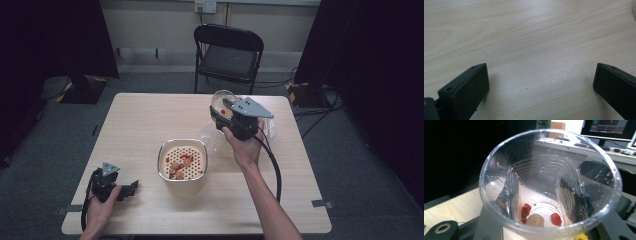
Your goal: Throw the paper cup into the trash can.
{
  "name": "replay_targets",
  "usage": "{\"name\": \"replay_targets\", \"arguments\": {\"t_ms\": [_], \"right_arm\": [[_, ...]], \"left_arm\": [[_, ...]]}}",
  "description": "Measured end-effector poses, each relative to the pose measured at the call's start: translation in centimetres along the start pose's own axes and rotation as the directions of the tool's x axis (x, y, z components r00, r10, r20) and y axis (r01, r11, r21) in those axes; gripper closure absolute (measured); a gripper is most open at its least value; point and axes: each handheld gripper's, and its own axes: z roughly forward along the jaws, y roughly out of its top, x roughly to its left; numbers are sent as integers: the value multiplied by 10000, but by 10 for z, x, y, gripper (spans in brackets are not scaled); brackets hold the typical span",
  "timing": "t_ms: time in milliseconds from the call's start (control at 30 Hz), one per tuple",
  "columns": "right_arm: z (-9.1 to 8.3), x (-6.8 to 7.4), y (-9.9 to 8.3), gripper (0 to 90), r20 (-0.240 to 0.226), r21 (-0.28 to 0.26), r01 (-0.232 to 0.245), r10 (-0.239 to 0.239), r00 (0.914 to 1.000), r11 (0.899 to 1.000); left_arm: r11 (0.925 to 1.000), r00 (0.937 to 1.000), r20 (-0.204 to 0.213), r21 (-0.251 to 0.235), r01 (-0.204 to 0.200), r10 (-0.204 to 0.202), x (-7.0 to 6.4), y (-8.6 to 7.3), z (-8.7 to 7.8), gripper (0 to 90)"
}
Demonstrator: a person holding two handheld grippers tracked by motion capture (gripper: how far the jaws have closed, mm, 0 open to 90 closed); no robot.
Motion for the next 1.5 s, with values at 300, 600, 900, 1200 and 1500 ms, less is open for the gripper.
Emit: {"name": "replay_targets", "arguments": {"t_ms": [300, 600, 900, 1200, 1500], "right_arm": [[1, -26, -1, 502, 580, 563, -170, 137, 9982, 9983], [-3, -54, -7, 497, 996, 933, -822, 728, 9924, 9922], [6, -70, -15, 464, 1298, 1522, -1236, 1041, 9861, 9806], [17, -88, -14, 209, 1529, 1819, -1850, 1581, 9755, 9657], [14, -89, -13, 171, 1460, 1895, -1852, 1588, 9765, 9643]], "left_arm": [[10000, 10000, 1, -2, -1, 1, 0, 0, 0, 0], [10000, 10000, 3, 0, -1, 1, 0, 0, 0, 0], [10000, 10000, 1, -3, -1, 1, 0, 0, 0, 0], [10000, 10000, -4, 7, 2, -2, 0, 0, 0, 0], [10000, 10000, -4, 6, 3, -3, 0, 0, 0, 0]]}}
